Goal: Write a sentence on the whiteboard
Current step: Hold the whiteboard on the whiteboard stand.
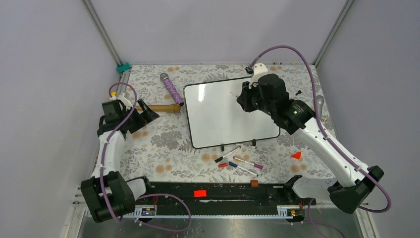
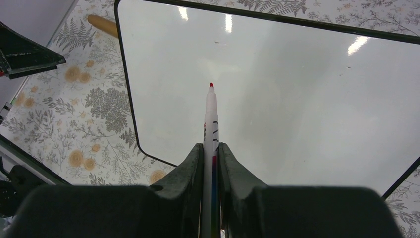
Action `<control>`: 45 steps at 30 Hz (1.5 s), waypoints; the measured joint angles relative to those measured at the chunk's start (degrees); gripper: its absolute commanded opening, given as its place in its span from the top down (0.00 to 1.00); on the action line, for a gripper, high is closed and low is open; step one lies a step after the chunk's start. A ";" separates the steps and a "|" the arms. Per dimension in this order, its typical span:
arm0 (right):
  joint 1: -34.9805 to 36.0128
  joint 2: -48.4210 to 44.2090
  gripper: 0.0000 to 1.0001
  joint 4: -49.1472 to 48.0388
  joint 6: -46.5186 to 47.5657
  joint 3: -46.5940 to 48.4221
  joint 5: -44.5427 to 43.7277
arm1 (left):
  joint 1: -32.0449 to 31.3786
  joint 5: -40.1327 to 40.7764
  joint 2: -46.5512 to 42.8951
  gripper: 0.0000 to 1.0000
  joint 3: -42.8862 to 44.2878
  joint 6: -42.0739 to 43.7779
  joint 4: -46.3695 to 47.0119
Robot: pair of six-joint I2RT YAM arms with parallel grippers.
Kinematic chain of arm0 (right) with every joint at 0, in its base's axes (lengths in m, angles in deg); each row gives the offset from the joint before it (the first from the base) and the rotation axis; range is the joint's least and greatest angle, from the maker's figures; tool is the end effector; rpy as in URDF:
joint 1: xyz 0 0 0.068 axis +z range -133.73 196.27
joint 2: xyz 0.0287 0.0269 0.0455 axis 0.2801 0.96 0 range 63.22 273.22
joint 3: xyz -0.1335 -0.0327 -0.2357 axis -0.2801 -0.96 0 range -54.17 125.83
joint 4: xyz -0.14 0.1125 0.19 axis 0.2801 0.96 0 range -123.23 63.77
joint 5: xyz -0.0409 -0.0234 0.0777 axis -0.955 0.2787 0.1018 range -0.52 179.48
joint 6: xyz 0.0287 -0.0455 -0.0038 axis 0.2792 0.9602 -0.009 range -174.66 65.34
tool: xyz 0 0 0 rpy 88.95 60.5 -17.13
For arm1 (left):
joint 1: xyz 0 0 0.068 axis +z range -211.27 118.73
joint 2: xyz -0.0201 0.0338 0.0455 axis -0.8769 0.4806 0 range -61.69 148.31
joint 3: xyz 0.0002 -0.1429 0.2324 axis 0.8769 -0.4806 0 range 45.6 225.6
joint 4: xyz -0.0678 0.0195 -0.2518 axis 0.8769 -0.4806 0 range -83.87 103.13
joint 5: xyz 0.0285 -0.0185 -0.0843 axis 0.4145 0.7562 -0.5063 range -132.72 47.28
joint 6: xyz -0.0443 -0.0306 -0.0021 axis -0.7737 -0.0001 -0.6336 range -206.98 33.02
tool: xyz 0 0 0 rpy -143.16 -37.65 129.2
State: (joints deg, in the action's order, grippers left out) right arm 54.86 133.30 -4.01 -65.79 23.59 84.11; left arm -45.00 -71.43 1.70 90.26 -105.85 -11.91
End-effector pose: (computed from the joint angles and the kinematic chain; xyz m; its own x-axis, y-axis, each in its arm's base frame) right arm 0.2106 0.1637 0.4136 -0.3883 -0.0641 -0.9193 -0.4872 0.8610 0.1457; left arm 0.2247 0.0477 0.2550 -0.6565 -0.4872 -0.5759 -0.1322 0.8260 -0.5480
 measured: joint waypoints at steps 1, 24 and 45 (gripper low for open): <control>0.00 -0.07 1.00 0.00 0.00 0.00 -0.02 | 0.72 -0.02 0.68 0.01 -0.07 -1.09 0.00; 0.00 -1.46 1.00 -0.02 0.39 0.00 -0.07 | -6.69 -11.63 -0.39 0.01 4.94 5.29 -2.78; 0.00 -1.51 1.00 -0.44 0.39 0.00 0.48 | -11.08 -22.62 -0.22 0.01 12.87 -6.10 10.40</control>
State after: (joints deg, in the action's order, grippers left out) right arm 54.86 131.79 -4.45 -65.40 23.59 84.60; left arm -56.08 -94.05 1.49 103.14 -111.95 -1.51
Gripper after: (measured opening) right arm 0.187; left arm 0.985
